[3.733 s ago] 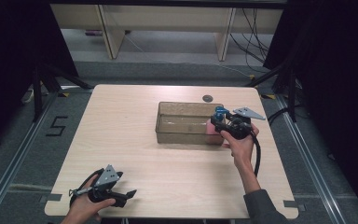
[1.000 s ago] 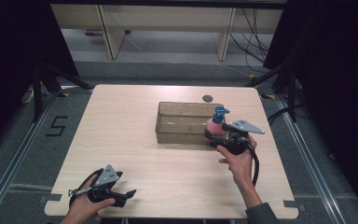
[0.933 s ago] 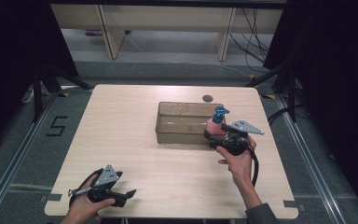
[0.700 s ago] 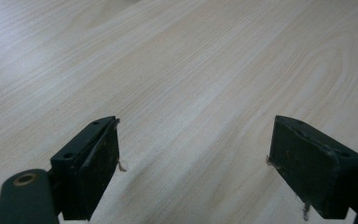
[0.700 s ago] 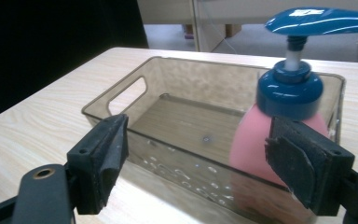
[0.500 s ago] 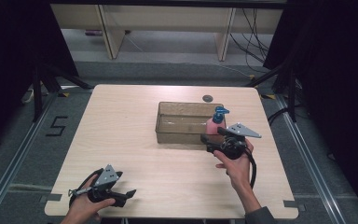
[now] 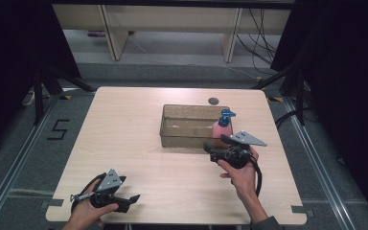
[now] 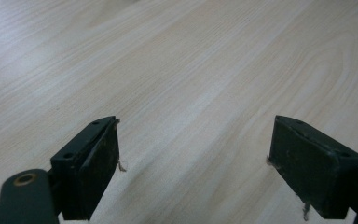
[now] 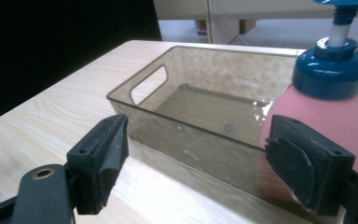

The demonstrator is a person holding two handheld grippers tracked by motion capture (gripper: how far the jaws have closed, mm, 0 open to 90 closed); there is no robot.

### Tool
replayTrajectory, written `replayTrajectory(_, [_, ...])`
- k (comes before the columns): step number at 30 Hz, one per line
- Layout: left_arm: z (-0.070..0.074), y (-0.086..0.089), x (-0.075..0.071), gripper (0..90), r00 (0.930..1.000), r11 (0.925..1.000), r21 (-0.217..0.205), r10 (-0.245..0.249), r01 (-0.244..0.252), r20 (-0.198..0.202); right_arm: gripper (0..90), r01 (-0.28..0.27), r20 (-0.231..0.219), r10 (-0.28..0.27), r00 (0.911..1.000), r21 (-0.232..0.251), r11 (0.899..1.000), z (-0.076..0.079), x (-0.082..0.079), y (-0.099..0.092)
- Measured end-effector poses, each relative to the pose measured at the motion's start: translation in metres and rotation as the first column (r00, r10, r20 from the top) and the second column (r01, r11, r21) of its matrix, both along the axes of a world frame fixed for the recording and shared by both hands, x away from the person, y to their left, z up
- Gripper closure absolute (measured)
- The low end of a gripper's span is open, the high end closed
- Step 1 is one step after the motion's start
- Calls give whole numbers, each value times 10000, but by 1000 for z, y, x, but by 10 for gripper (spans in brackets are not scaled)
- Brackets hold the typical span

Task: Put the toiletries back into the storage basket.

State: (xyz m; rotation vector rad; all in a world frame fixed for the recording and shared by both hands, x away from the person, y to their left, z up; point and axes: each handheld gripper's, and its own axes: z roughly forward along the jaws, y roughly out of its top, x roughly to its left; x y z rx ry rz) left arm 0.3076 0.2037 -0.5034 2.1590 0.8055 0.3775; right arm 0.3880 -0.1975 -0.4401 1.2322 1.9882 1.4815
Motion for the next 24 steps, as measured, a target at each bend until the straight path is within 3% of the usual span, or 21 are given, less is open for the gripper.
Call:
replayTrajectory(1, [0,0,0,154,10000,10000,13,-24,24,25,215,-7,-117,6,9999,-61,10000,0,-1,1])
replayTrajectory(2, [-1,-2,-1,154,9999,9996,-265,82,-85,-124,215,11,-154,-12,9999,-68,10000,0,-2,2])
replayTrajectory(3, [-1,-2,-1,154,9999,9996,-265,85,-89,-137,216,-10,-251,16,9997,236,9997,0,-4,3])
replayTrajectory(5, [0,0,0,154,10000,10000,5,3,-3,11,216,-103,-59,102,9999,-164,9998,-1,-5,2])
replayTrajectory(9, [0,0,0,154,10000,10000,-23,25,-25,-15,215,-201,-127,203,9997,118,9997,-4,-7,5])
replayTrajectory(15, [0,0,0,154,10000,10000,1,9,-9,-2,215,-388,-73,389,9992,13,9992,-6,-11,7])
replayTrajectory(17, [0,0,0,154,10000,10000,-9,18,-18,-8,215,-307,-381,310,9988,82,9995,-5,-15,7])
replayTrajectory(18, [0,0,0,154,10000,10000,1,9,-9,-3,215,-428,-46,428,9991,-51,9991,-5,-14,6])
replayTrajectory(20, [0,0,0,154,10000,10000,6,7,-7,9,215,-500,-198,504,9985,169,9986,-6,-15,7])
replayTrajectory(21, [0,0,0,154,10000,10000,8,1,-1,13,214,-455,-13,455,9990,-61,9989,-7,-15,6])
replayTrajectory(22, [0,0,0,154,10000,10000,17,-6,6,17,214,-456,-218,454,9987,-75,9989,-6,-16,7])
replayTrajectory(24, [0,0,0,154,10000,10000,12,-4,4,17,214,-583,-150,584,9982,83,9983,-7,-18,7])
